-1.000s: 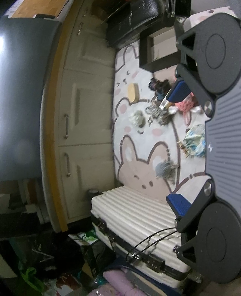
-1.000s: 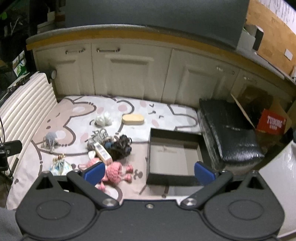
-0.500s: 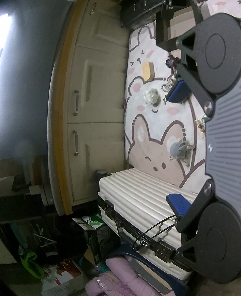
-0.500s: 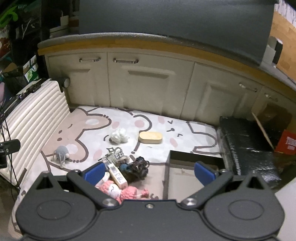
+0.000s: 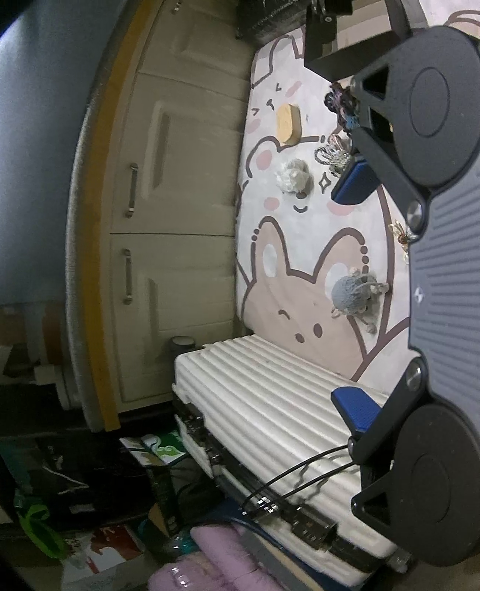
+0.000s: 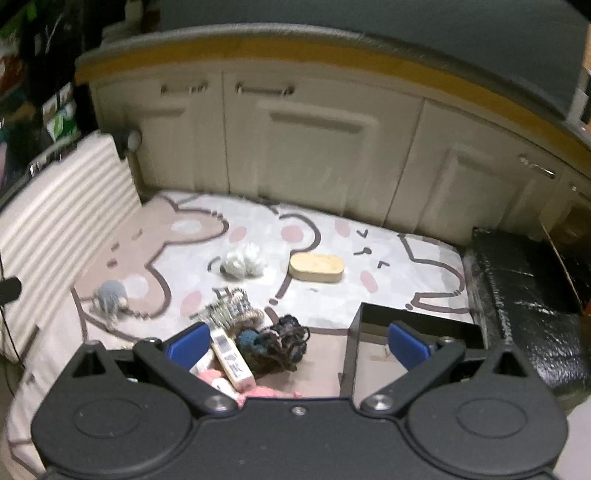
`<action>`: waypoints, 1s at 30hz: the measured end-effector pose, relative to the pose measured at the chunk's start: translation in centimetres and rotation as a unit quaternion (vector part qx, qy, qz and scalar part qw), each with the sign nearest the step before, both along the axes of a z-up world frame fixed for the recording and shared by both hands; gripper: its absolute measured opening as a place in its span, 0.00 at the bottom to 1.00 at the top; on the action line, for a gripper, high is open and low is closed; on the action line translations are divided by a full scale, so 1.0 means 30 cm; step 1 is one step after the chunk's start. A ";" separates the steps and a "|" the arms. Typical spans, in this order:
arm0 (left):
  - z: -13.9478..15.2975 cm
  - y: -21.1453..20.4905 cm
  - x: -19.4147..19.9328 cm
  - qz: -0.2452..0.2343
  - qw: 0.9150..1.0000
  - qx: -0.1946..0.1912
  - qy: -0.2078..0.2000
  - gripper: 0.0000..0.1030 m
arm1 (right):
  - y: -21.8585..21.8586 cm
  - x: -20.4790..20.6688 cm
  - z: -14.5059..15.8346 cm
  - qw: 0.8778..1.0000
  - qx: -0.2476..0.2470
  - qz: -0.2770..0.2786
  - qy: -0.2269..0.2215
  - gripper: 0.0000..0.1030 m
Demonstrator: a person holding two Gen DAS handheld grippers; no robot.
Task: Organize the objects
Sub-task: 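Move the left tool to the floral pouch while the right tool reaches the pink bunny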
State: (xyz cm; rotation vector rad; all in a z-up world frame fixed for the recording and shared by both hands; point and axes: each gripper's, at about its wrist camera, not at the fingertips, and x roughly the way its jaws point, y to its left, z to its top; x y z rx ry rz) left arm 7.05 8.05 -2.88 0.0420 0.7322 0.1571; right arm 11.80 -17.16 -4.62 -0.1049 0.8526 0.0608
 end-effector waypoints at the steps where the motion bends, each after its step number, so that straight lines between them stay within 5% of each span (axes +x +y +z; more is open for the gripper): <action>1: -0.020 0.003 0.003 -0.001 1.000 -0.002 0.004 1.00 | 0.000 0.008 -0.015 1.000 0.001 0.004 0.004 1.00; 11: -0.230 0.006 0.040 -0.017 0.999 -0.017 0.048 1.00 | 0.020 0.091 -0.234 0.998 0.011 0.039 0.044 1.00; 18: -0.374 -0.026 0.078 -0.039 0.995 -0.034 0.086 1.00 | 0.012 0.088 -0.344 0.993 0.066 0.085 0.054 1.00; 30: -0.524 -0.087 0.143 -0.052 0.987 -0.069 0.137 1.00 | 0.048 0.061 -0.479 0.974 0.027 0.201 0.104 1.00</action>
